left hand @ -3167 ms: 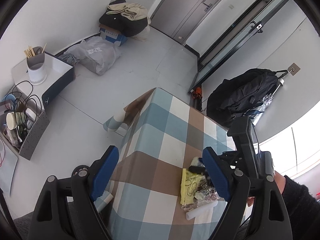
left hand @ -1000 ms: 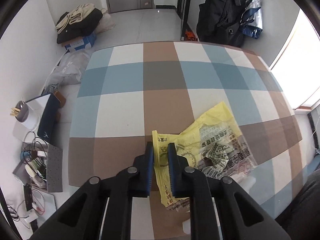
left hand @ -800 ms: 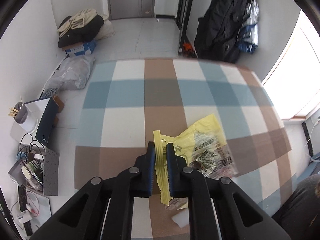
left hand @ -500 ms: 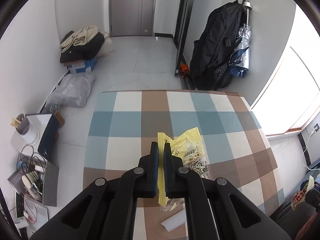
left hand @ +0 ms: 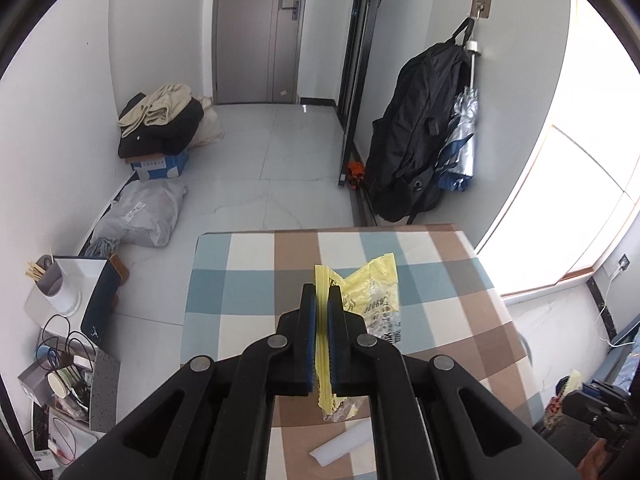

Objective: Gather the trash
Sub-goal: 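Carry the wrapper and yellow bag with both tools over the white bin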

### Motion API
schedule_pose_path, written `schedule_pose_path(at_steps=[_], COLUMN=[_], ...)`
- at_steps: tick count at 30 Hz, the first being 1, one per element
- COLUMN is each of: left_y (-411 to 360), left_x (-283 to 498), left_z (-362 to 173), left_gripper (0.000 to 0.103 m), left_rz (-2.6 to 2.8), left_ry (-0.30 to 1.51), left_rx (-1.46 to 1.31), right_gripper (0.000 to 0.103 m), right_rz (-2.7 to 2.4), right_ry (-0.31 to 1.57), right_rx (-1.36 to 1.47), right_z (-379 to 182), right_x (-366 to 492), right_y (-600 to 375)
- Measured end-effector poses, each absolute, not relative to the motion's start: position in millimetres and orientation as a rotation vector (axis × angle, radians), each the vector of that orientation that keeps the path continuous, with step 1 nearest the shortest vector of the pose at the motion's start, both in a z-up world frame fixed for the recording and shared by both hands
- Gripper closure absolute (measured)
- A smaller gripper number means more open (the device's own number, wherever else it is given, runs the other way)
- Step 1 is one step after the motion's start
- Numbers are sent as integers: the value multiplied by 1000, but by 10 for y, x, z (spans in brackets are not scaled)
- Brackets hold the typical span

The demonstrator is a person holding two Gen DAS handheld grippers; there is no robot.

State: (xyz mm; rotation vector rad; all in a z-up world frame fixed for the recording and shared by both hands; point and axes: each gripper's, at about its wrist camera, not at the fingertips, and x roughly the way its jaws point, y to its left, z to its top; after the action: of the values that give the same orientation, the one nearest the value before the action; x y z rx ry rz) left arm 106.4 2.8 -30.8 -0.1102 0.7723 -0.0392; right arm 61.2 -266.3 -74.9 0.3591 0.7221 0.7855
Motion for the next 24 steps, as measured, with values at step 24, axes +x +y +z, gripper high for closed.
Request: schedule_pose_path(at_steps=[24], left_y=[-1468], left_x=[1260], left_z=[102], left_gripper=[102], left_rz=[-371], left_ry=[739], left_rx=[-114], right_gripper=[82], right_rz=[545], right_ry=[559], right_rx=[506], right_z=[-176], right_x=[504], right_y=[-4176])
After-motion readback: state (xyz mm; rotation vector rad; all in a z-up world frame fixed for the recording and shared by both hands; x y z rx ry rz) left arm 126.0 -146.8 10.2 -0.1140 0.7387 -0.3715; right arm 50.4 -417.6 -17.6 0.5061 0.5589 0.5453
